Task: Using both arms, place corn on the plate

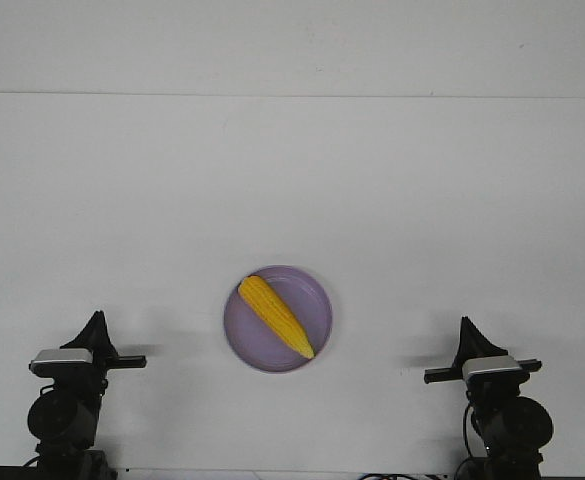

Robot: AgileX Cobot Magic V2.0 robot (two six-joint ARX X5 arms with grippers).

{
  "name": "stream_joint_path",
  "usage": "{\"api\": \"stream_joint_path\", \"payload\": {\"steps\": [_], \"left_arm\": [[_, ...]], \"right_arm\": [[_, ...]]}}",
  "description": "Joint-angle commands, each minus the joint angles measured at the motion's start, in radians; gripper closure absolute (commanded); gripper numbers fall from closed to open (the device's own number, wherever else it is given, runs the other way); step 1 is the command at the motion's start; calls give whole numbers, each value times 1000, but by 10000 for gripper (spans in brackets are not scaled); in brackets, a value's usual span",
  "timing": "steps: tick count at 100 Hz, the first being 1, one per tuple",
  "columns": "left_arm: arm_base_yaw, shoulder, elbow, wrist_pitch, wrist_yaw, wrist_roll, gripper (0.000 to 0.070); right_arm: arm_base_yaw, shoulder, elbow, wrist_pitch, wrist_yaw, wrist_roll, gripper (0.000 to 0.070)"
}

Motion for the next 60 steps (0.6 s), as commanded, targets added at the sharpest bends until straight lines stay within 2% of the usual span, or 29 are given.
{"api": "stream_joint_path", "payload": {"steps": [1,60], "left_arm": [[1,-1,-21,14,-4,-9,685],[1,-1,-21,14,-4,-9,685]], "right_arm": [[-2,0,-5,0,-2,-4,688],[-2,0,-4,23,-3,-4,688]]}}
